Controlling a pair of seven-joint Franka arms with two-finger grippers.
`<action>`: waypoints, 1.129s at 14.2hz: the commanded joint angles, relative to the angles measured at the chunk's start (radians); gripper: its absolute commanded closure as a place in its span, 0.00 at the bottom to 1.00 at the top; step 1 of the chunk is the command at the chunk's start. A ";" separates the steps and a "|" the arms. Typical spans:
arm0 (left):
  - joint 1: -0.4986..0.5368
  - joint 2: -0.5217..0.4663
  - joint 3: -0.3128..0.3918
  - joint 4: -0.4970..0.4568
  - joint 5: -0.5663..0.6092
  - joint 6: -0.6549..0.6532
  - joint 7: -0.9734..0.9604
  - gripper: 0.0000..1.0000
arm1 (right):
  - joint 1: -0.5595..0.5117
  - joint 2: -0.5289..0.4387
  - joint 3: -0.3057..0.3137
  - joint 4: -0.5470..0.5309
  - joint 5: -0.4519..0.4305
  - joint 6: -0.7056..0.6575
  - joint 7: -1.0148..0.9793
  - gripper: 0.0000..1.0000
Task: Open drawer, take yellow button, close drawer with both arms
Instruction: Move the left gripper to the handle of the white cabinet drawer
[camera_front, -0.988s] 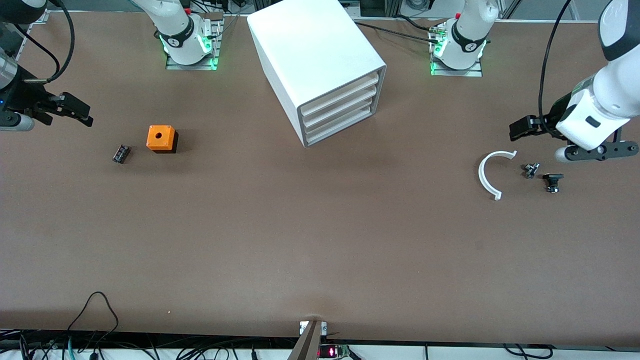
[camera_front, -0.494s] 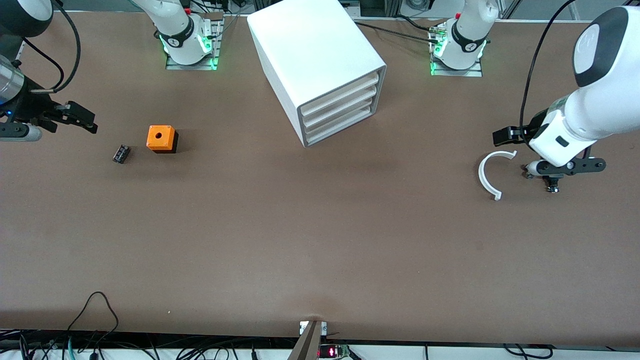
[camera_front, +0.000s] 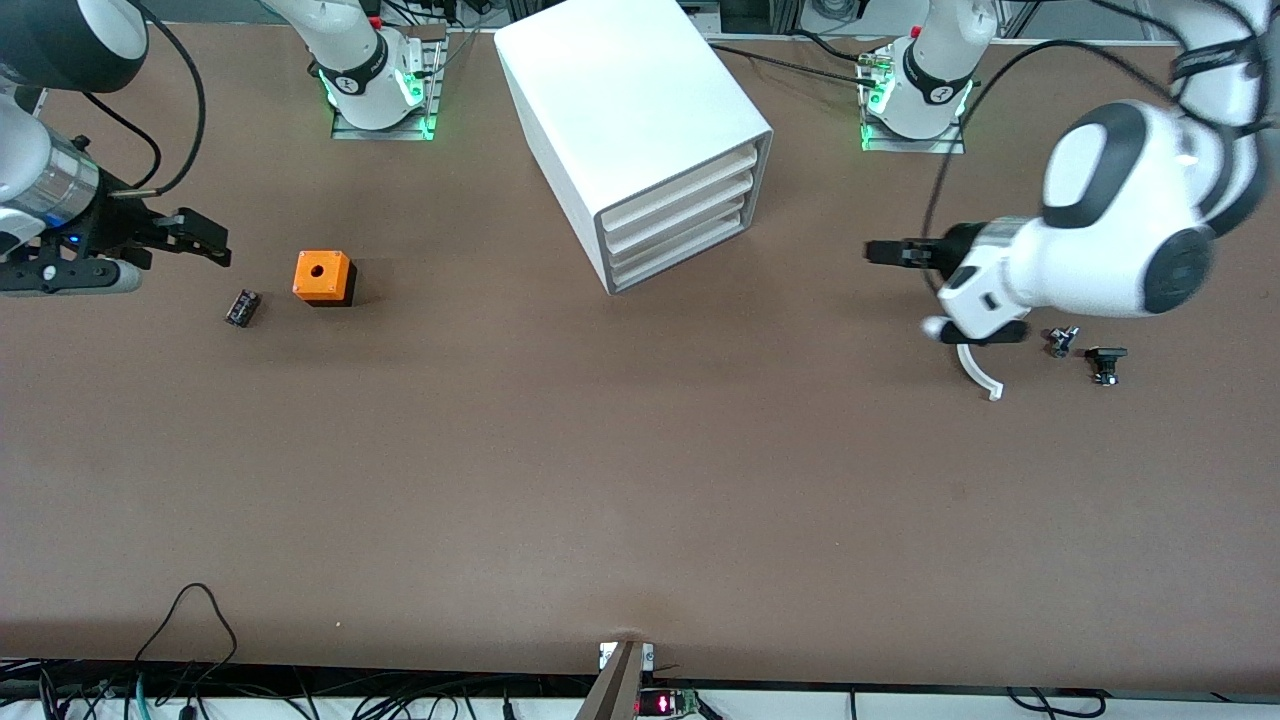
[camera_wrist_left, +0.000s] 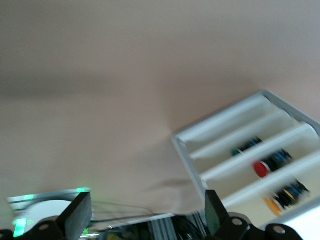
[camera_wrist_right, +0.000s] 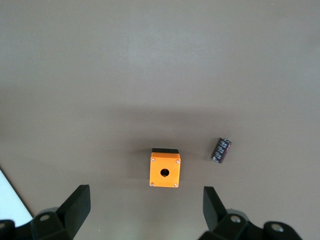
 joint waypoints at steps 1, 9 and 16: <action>-0.004 -0.005 -0.109 -0.106 -0.136 0.047 0.015 0.00 | 0.058 0.011 -0.003 0.032 -0.005 -0.025 -0.009 0.00; -0.004 0.002 -0.260 -0.303 -0.378 0.237 0.142 0.00 | 0.112 0.031 -0.003 0.050 0.018 -0.090 -0.190 0.00; -0.025 -0.002 -0.312 -0.387 -0.402 0.340 0.206 0.28 | 0.111 0.031 -0.007 0.058 0.033 -0.080 -0.403 0.00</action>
